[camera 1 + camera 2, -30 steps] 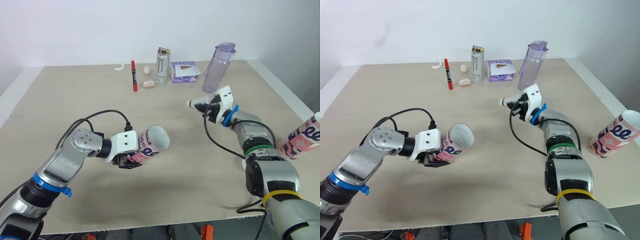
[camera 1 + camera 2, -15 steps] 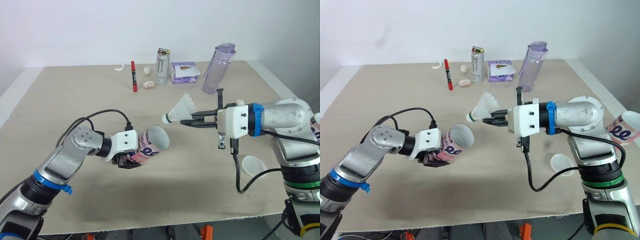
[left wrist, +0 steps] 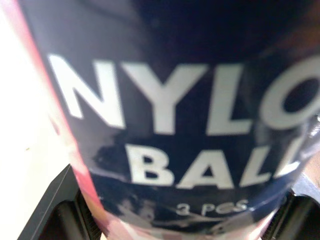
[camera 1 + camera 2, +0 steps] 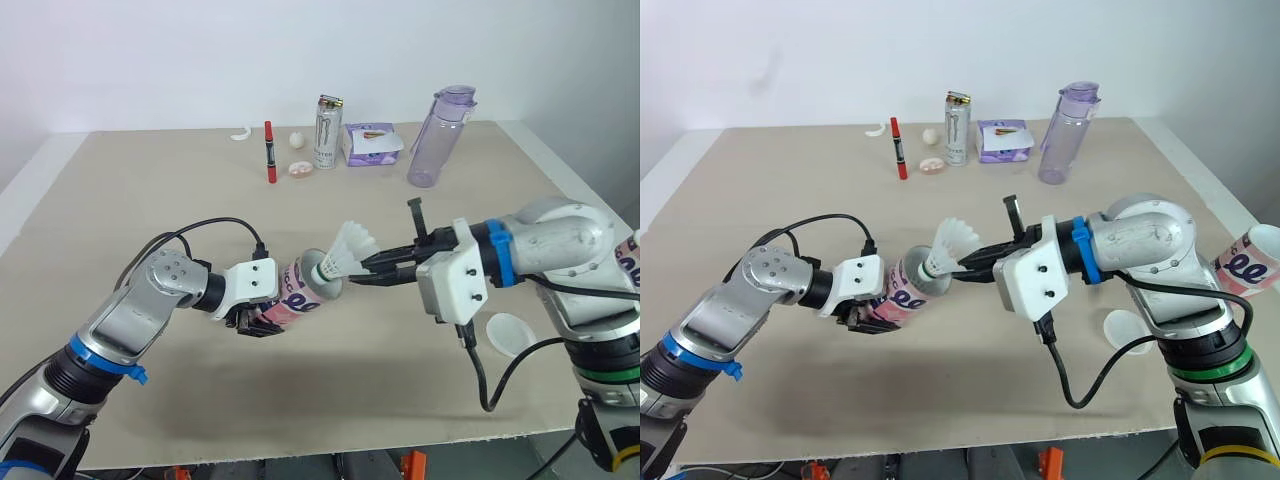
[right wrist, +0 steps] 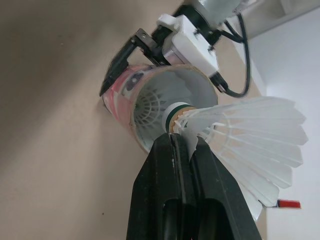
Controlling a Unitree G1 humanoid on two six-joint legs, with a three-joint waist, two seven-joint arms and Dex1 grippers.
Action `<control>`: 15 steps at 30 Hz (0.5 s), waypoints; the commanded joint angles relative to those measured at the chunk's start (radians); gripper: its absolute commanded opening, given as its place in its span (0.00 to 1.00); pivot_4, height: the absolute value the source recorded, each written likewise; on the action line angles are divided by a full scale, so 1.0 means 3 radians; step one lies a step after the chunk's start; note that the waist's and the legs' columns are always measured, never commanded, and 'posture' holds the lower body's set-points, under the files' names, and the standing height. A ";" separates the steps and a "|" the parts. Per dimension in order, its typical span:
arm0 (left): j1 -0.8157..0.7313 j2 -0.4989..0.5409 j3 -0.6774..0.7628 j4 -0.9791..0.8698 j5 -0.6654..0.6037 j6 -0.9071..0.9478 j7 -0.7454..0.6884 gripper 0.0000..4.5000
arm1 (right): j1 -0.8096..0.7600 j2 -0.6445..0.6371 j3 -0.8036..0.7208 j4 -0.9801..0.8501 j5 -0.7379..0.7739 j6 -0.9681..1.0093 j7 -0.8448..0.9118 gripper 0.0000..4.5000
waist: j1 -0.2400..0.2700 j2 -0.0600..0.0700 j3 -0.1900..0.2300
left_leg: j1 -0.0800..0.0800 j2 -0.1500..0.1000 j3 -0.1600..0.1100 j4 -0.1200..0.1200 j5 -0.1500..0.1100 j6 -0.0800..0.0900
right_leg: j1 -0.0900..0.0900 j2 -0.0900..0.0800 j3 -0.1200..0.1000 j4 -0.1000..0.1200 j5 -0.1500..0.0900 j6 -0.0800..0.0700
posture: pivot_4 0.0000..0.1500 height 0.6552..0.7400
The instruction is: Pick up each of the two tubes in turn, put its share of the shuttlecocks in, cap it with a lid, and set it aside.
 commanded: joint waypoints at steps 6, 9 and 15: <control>0.0093 0.0011 -0.0126 0.0085 0.0083 0.0123 0.0049 0.74 | -0.0302 0.0032 0.0121 -0.0140 0.0149 0.0256 0.0075 0.41 | 0.0004 0.0000 0.0000 | 0.0000 0.0000 0.0000 0.0001 0.0000 0.0000 | 0.0000 0.0000 0.0000 0.0000 0.0000 0.0000 | 1.00 1.00; 0.0090 0.0007 -0.0133 0.0091 0.0088 0.0121 0.0051 0.74 | -0.0311 0.0012 0.0008 -0.0174 0.0367 0.0496 0.0034 0.63 | 0.0005 0.0000 0.0000 | 0.0000 0.0000 0.0000 0.0000 0.0000 0.0000 | 0.0001 0.0000 0.0000 0.0000 0.0000 0.0000 | 1.00 1.00; 0.0024 0.0015 -0.0165 0.0173 0.0128 0.0051 0.0018 0.74 | -0.0367 -0.0065 -0.0445 -0.0133 0.1158 0.1677 -0.0332 0.99 | 0.0007 -0.0002 -0.0001 | 0.0000 0.0001 -0.0002 0.0001 0.0000 0.0000 | 0.0002 0.0000 -0.0001 0.0001 0.0000 0.0000 | 1.00 1.00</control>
